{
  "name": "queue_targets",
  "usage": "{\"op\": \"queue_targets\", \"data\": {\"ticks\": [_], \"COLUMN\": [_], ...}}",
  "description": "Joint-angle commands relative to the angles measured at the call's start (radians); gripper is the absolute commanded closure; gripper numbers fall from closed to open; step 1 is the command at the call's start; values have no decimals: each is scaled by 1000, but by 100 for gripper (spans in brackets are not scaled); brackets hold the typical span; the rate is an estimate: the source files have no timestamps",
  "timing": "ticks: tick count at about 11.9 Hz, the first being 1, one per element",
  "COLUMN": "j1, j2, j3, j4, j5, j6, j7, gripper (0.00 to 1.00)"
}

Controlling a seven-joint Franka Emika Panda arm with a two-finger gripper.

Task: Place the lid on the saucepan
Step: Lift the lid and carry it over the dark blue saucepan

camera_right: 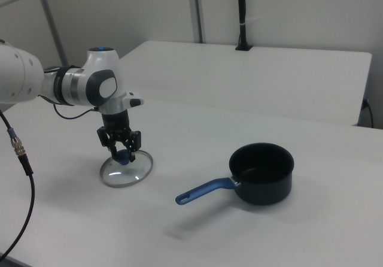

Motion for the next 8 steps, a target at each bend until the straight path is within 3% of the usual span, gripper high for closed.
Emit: {"op": "queue_targets", "data": {"ticks": [1, 4, 8], "j1": [-3, -16, -46], "j2": [-15, -47, -44], "j3": [-6, -16, -157], "j4": [-27, 14, 201], "j5": [-3, -2, -6], "j6": [43, -56, -113], "j7": [17, 17, -65], "gripper": [44, 47, 47]}}
